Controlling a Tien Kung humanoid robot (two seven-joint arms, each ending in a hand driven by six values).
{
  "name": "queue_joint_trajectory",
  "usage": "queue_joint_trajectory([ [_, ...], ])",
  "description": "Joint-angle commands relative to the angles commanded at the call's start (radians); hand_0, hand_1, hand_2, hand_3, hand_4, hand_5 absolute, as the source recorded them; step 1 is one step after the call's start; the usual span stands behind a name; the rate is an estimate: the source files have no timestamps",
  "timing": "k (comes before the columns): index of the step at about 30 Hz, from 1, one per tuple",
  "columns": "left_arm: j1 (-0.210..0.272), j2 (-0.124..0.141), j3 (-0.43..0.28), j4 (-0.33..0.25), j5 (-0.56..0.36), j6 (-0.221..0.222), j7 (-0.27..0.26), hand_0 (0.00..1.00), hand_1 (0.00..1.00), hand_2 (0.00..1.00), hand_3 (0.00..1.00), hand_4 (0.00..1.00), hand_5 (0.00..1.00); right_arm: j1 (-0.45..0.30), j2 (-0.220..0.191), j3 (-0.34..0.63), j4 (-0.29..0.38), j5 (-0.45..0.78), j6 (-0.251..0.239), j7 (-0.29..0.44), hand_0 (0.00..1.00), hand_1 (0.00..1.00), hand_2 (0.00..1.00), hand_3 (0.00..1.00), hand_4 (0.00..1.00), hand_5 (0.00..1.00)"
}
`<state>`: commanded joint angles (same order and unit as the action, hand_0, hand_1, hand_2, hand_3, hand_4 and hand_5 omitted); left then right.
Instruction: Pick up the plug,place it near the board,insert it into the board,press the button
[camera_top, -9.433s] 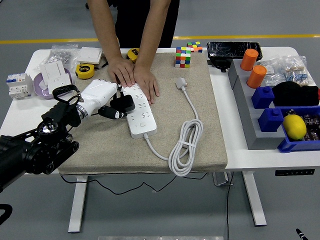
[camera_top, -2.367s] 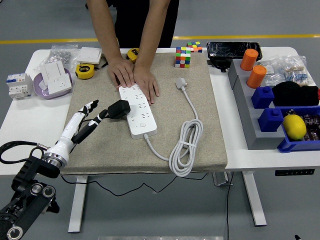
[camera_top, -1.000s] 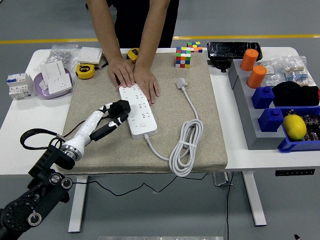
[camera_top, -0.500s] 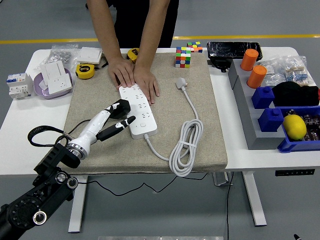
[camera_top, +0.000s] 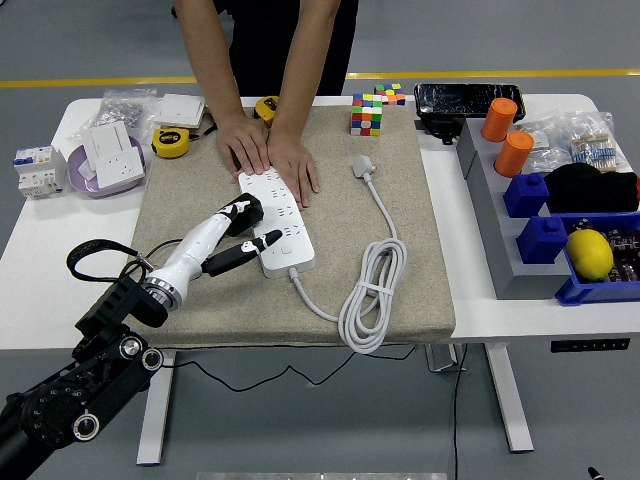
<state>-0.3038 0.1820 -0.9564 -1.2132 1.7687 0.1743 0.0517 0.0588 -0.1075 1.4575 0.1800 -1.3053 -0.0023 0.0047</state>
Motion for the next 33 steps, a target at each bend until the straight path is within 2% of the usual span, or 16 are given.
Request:
queue_joint_trajectory([
  [13, -0.068, 0.034, 0.076, 0.019, 0.066, -0.009, 0.024, 0.998, 0.998, 0.974, 0.951, 0.998, 0.998, 0.002, -0.003, -0.001, 0.000, -0.004, 0.000, -0.001, 0.959, 0.848, 0.786, 0.797, 0.998, 0.998],
  [25, -0.085, 0.043, 0.107, 0.024, 0.121, -0.024, 0.049, 0.998, 0.998, 0.970, 0.949, 0.998, 0.998, -0.001, -0.004, 0.001, 0.000, -0.012, 0.000, -0.003, 0.959, 0.845, 0.785, 0.798, 0.998, 0.998],
  [33, -0.098, 0.041, 0.099, -0.003, 0.171, -0.019, 0.057, 0.998, 0.998, 0.970, 0.945, 0.998, 0.998, 0.001, -0.003, 0.002, 0.000, -0.021, -0.001, -0.003, 0.958, 0.845, 0.786, 0.798, 0.998, 0.998],
])
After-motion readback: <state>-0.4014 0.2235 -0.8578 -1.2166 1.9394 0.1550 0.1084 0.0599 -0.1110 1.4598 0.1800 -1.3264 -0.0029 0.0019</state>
